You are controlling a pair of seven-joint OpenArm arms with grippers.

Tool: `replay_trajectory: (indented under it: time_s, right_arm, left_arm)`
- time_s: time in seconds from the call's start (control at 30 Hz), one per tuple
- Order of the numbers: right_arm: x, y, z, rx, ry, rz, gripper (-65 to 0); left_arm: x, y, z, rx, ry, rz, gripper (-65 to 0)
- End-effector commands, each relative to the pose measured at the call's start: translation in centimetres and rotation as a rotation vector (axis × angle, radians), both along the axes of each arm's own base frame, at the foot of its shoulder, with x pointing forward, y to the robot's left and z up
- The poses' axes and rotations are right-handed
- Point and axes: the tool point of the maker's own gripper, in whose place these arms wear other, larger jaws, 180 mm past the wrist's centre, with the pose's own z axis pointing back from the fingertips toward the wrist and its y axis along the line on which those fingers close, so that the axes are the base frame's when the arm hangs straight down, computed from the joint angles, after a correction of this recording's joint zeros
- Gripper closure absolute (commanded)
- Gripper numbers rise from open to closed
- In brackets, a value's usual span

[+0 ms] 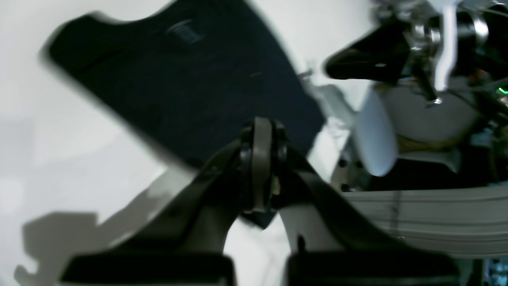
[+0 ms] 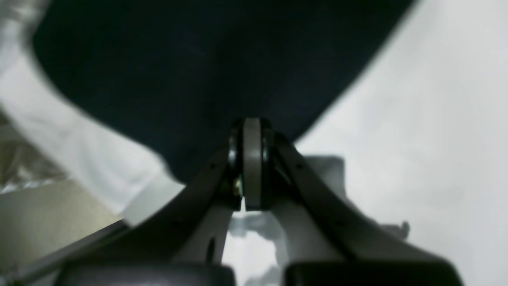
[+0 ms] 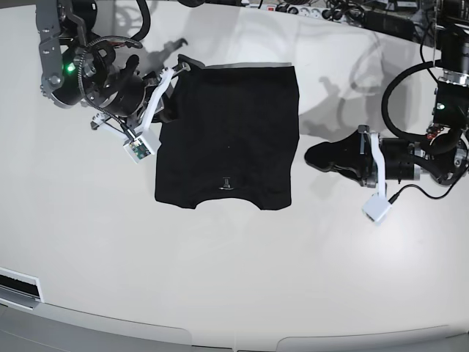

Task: Layout the t-shirt on the table in an organized manner, then fold the t-shirt properly
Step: 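Pat and square the folded shirt's edges with both grippers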

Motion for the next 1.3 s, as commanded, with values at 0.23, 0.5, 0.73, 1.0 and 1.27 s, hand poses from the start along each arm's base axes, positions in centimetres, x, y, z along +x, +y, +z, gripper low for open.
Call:
replay_trajectory:
  time_s: [0.23,0.5,0.73,1.0,1.27]
  right_arm:
    - [-0.9,4.0,3.0,0.203,-0.056,0.139,0.0]
    - [-1.3,4.5,-0.8,0.168,0.000,0.147,0.0]
    - [-2.9,1.0,-6.9,-0.028,0.141,0.104,0.0]
    - [-1.8,-3.8,-7.5,-0.200,0.156,0.002,0.0]
    - [0.6,-1.9,-1.0,-0.088,-0.012,-0.027,0.0]
  left_arm:
    - [-0.4,-4.8,0.5,-0.085,-0.030,-0.049,0.0]
    - [-5.2,-8.5,-6.4,0.072,0.020,-0.103,0.0]
    - [-6.8,-6.4,-11.0,0.305,-0.082,-0.149,0.0]
    - [-5.6,-4.5,-10.9,0.355,-0.145,-0.146,0.0]
    - [-4.5,-6.9,-2.9,0.166,-0.152,-0.222,0.0]
